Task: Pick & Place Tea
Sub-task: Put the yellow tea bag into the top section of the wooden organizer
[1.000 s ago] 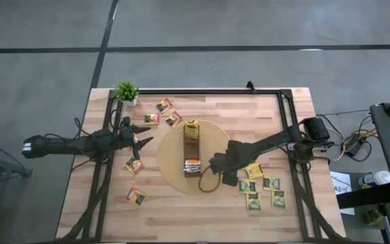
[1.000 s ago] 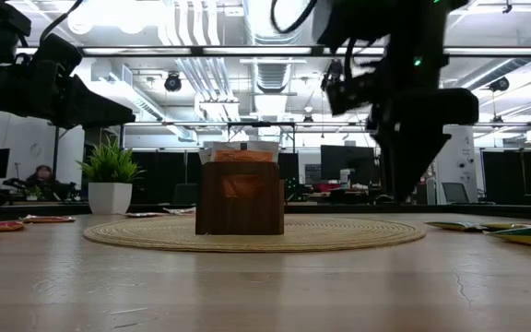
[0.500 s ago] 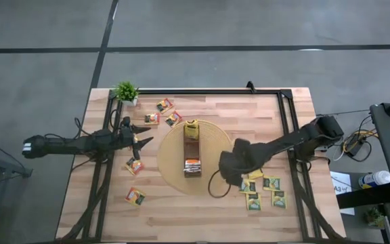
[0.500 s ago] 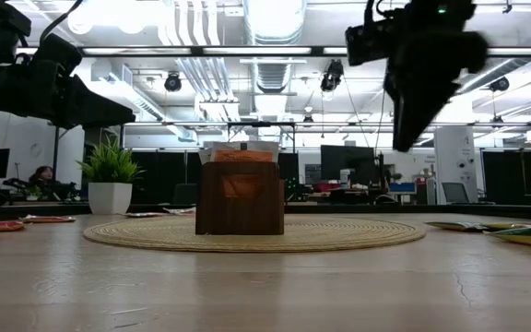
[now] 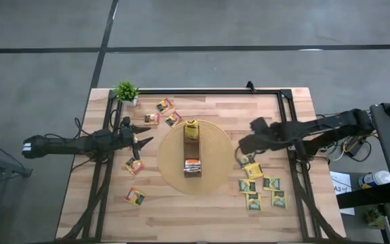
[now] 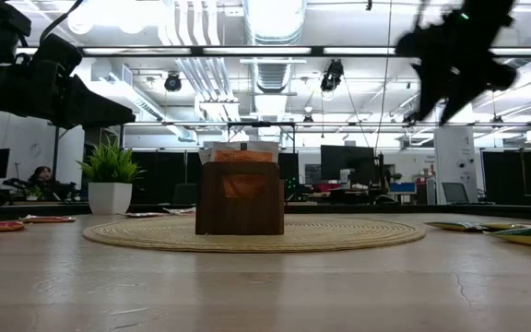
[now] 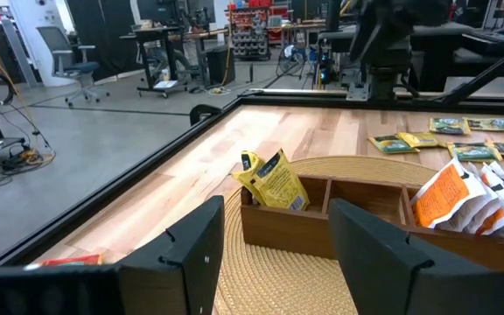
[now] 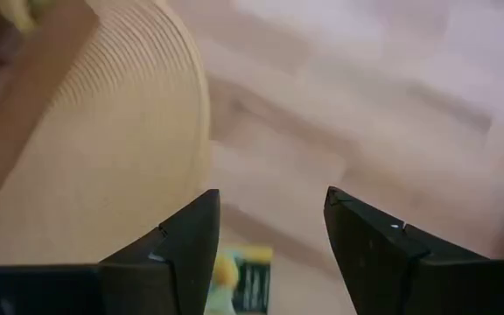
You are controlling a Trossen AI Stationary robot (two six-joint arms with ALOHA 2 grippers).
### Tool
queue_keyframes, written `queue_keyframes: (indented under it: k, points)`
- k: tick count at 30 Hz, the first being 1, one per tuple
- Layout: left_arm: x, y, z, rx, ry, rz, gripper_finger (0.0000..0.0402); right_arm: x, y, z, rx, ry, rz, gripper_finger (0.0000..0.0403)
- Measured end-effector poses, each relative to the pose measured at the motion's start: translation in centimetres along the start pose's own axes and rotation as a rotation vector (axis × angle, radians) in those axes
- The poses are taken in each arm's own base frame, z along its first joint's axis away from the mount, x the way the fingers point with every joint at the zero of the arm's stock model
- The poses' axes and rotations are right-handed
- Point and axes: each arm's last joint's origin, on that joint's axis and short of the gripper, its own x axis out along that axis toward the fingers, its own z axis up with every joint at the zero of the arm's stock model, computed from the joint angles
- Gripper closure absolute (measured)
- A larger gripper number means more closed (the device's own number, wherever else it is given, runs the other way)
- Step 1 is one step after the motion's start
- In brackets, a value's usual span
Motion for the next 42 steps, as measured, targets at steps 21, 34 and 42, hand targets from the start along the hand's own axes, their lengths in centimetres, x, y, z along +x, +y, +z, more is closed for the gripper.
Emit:
queue_keyframes:
  k: [21,34,42]
  points:
    - [0.0,0.0,0.0,0.0,-0.001,0.0,0.0199,6.5,-2.1,-2.7,0.281,0.344,0.286,0.0199]
    - [0.0,0.0,0.0,0.0,0.0,0.001,0.0199,8.2,0.7,-3.8,0.261,0.415,0.165,0.0199]
    - [0.0,0.0,0.0,0.0,-0.001,0.001,0.0199,10.2,1.2,-5.9,0.175,0.459,0.051,0.0199]
